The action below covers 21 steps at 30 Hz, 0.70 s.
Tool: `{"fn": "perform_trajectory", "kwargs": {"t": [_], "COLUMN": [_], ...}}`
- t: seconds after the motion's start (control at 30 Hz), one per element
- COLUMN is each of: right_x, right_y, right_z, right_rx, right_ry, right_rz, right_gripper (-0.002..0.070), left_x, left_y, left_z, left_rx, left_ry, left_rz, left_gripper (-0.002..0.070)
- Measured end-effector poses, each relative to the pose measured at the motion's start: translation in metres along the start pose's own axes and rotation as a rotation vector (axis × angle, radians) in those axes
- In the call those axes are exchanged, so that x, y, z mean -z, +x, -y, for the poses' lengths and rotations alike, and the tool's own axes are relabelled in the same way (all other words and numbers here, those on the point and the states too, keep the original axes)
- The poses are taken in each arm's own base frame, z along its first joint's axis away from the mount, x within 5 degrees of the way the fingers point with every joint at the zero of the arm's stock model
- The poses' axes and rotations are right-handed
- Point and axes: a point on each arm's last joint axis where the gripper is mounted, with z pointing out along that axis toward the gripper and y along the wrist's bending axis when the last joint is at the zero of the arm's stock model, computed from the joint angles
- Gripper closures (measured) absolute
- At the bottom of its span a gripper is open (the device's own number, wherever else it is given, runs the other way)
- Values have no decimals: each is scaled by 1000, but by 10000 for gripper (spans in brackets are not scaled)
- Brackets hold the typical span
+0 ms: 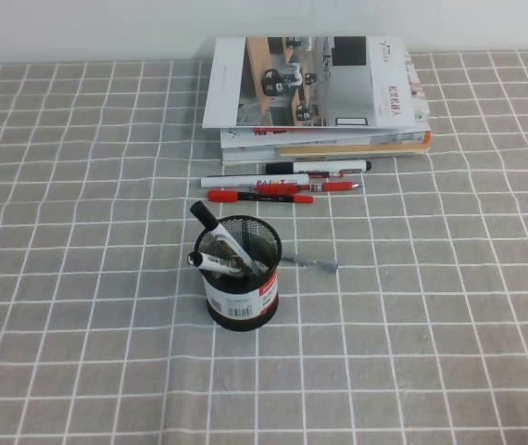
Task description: Put the pen into the pen holder
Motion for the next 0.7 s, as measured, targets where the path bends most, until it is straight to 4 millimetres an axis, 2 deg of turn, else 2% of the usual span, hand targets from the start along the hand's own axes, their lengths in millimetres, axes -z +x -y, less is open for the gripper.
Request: {"fn": "perform_trajectory", "kwargs": {"t": [0.7], "right_x": [0], "right_y": [0], "right_z": [0], "right_rx": [7], "right_ry": [2], "right_rz": [4], "right_gripper": [688], "left_x": [0], "left_y": [0], "left_z": [0], "left_rx": [-11], "left_ry": [-4], "left_rz": [0], "left_gripper": [678]}}
